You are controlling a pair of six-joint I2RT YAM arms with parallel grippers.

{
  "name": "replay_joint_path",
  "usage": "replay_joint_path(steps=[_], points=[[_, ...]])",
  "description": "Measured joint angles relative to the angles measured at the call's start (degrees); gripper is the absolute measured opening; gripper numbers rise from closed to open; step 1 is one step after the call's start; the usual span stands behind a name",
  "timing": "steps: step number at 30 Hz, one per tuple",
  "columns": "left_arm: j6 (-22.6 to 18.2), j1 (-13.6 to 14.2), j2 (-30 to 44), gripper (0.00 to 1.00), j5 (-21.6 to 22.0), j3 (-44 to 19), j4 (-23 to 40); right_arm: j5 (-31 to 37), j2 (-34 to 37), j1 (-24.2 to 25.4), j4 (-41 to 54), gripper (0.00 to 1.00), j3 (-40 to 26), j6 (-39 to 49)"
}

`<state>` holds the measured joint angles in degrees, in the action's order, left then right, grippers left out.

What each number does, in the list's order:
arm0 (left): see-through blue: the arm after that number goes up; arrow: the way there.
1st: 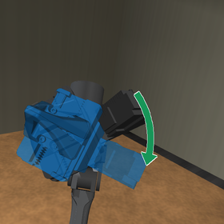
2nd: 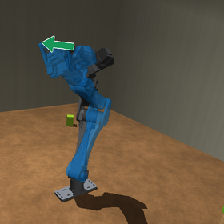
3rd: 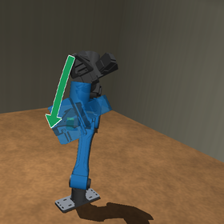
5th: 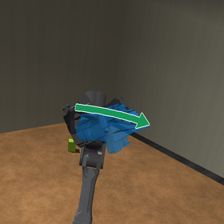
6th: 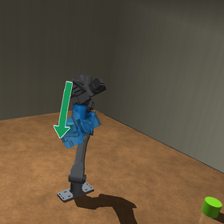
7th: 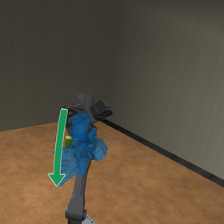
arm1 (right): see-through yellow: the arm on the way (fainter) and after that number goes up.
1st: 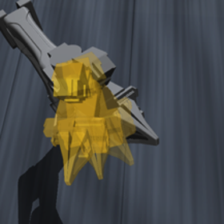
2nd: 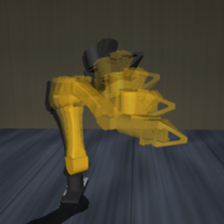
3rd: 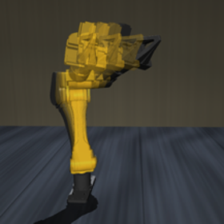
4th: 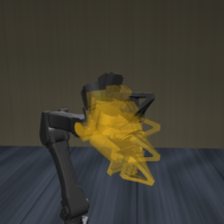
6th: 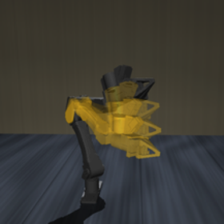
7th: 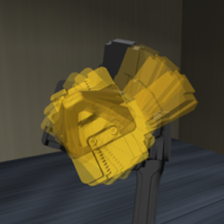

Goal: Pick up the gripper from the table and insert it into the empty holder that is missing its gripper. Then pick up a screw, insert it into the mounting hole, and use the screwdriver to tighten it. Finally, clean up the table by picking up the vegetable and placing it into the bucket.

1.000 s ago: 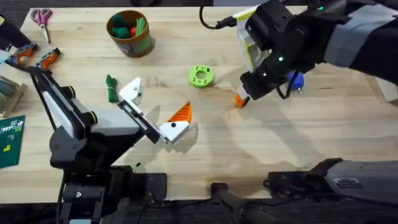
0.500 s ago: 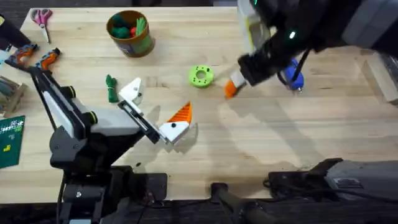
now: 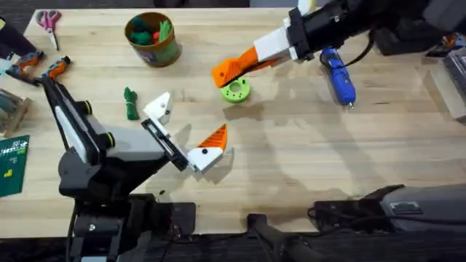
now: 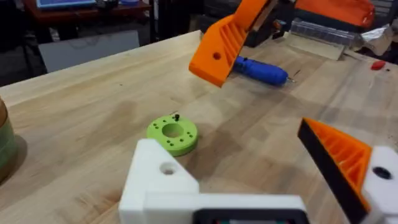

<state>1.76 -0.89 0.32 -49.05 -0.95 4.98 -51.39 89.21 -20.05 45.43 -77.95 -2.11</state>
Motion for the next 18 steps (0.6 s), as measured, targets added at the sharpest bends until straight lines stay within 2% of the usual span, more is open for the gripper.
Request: replay_joint_path(steps=[8,18], points=[[-0.5,0.0,0.0,0.976,-1.4,0.0,0.2,-15.9,9.3,0.1,1.6,0.013,0.0,3.0],[-1.1,0.0,0.0,0.976,-2.3,0.0,0.4,-28.7,21.8,-1.3,3.8,0.012,0.0,10.9]])
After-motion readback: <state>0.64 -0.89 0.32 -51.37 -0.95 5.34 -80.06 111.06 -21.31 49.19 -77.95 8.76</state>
